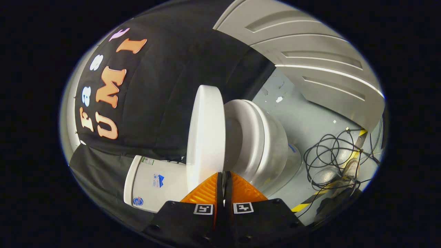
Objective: Open the toilet lid.
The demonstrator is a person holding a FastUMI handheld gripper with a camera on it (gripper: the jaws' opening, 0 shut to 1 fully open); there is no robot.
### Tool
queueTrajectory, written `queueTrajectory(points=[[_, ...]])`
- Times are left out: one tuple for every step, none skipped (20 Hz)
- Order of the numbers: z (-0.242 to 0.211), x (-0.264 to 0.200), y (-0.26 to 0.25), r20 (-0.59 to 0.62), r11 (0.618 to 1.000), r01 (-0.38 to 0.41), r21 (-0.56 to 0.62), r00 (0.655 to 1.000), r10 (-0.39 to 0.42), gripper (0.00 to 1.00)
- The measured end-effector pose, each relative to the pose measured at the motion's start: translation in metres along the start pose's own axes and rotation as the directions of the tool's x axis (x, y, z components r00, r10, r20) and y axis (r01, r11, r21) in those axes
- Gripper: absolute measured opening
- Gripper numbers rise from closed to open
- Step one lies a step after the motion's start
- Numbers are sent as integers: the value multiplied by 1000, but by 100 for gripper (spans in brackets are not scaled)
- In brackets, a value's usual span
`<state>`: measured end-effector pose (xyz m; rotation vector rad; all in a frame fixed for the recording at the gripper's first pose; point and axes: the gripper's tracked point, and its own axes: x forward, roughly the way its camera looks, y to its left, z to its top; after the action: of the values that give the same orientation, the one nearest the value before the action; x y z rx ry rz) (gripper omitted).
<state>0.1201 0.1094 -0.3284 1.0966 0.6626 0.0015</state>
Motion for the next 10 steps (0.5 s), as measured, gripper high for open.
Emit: queueTrajectory(points=[[3, -1, 6, 18, 1000, 5, -29, 1000, -4, 8], [8, 0, 14, 43, 998, 10, -65, 999, -7, 8], [14, 0, 24, 75, 994, 15, -105, 997, -7, 8], [14, -3, 33, 89, 989, 22, -145, 996, -9, 8], [17, -6, 47, 107, 981, 31, -194, 994, -10, 8], [16, -12, 62, 119, 968, 40, -248, 993, -11, 8], [16, -16, 77, 134, 951, 52, -305, 991, -11, 8], [16, -20, 93, 144, 931, 65, -359, 989, -13, 8], [16, -23, 106, 162, 911, 83, -404, 987, -18, 8], [14, -25, 119, 172, 891, 102, -442, 985, -27, 8]])
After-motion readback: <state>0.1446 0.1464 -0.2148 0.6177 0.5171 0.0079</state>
